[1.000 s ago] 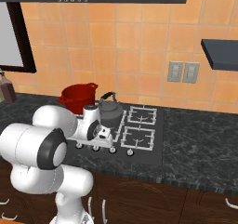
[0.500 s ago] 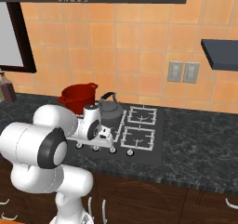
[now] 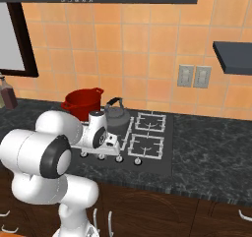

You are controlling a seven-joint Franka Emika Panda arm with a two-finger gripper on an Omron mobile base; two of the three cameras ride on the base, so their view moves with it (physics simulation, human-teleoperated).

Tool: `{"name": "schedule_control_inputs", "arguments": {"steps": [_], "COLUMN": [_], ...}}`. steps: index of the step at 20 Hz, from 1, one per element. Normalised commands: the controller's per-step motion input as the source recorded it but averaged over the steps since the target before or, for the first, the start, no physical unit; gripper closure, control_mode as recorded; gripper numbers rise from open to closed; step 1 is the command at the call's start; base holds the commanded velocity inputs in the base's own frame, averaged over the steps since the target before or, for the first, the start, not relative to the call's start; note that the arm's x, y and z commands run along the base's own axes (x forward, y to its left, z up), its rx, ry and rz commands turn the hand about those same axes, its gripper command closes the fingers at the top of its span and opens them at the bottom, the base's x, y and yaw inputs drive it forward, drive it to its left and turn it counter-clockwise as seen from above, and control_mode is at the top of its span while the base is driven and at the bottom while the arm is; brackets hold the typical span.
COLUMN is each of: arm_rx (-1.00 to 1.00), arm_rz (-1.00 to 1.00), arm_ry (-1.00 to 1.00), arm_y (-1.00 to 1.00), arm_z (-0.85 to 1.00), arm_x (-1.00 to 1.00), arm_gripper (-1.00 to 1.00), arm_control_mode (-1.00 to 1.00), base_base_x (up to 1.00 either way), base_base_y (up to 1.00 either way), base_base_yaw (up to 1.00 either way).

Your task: Pick the kettle from the counter and place it on a stove burner. Then turn the burner on.

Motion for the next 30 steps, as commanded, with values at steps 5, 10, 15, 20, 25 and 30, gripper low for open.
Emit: {"name": "schedule_control_inputs", "arguments": {"steps": [5, 10, 15, 20, 25, 30], "arm_rx": [0.00, 0.00, 0.00, 0.00, 0.00, 0.00], "arm_rz": [0.17, 0.18, 0.19, 0.19, 0.21, 0.19], "arm_ry": [0.00, 0.00, 0.00, 0.00, 0.00, -0.01], "arm_y": [0.00, 0.00, 0.00, 0.00, 0.00, 0.00], "arm_z": [-0.21, -0.25, -0.28, -0.30, -0.31, -0.29], "arm_x": [0.00, 0.00, 0.00, 0.00, 0.00, 0.00], "arm_gripper": [1.00, 1.00, 1.00, 1.00, 1.00, 1.00], "arm_control_mode": [-1.00, -1.00, -1.00, -1.00, -1.00, -1.00], "base_base_x": [0.00, 0.00, 0.00, 0.00, 0.00, 0.00], "base_base_y": [0.00, 0.00, 0.00, 0.00, 0.00, 0.00], "base_base_yaw": [0.00, 0.00, 0.00, 0.00, 0.00, 0.00]}}
